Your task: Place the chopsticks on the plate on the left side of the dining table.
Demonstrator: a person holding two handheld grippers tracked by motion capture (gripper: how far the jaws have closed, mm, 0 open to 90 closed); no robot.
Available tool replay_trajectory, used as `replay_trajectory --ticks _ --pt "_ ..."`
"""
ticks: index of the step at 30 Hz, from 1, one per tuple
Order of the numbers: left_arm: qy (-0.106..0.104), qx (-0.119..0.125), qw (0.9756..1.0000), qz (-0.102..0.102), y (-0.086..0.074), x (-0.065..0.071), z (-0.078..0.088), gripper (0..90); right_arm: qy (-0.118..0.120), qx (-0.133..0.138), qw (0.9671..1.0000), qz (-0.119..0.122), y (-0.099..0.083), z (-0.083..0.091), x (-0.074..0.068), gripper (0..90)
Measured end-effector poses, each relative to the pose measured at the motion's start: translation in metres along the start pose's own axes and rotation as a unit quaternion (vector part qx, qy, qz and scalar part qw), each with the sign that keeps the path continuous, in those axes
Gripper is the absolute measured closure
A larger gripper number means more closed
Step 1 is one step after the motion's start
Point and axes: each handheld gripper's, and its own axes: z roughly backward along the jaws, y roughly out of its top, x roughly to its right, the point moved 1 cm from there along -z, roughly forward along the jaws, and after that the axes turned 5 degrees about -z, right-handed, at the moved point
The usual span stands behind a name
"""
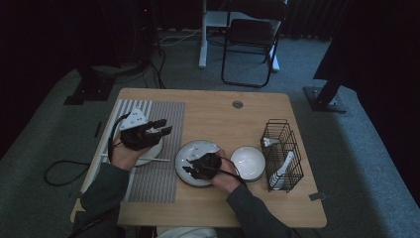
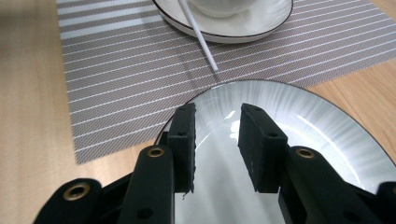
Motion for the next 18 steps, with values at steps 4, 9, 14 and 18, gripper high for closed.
replay_trajectory --ticks 4,9,14,18 --pt "-0.007 -0.002 1.0000 -0.005 0.003 0.003 -0.006 63.2 -0.011 0.005 0.9999 -0.004 -0.010 0.010 -0.003 65.9" --pt "-0.015 0.001 0.9999 -0.008 0.007 0.008 -0.012 62.7 -0.019 0.009 0.9998 -0.008 -0.021 0.021 -0.006 65.1" --pt "-0.024 -0.002 0.9996 -0.013 0.010 0.012 -0.020 62.4 -0.028 0.020 0.9991 -0.025 -0.033 0.030 -0.007 64.0" --pt "-0.033 -0.001 0.9993 -0.017 0.013 0.017 -0.026 62.0 -0.041 0.025 0.9983 -0.035 -0.043 0.036 -0.009 63.4"
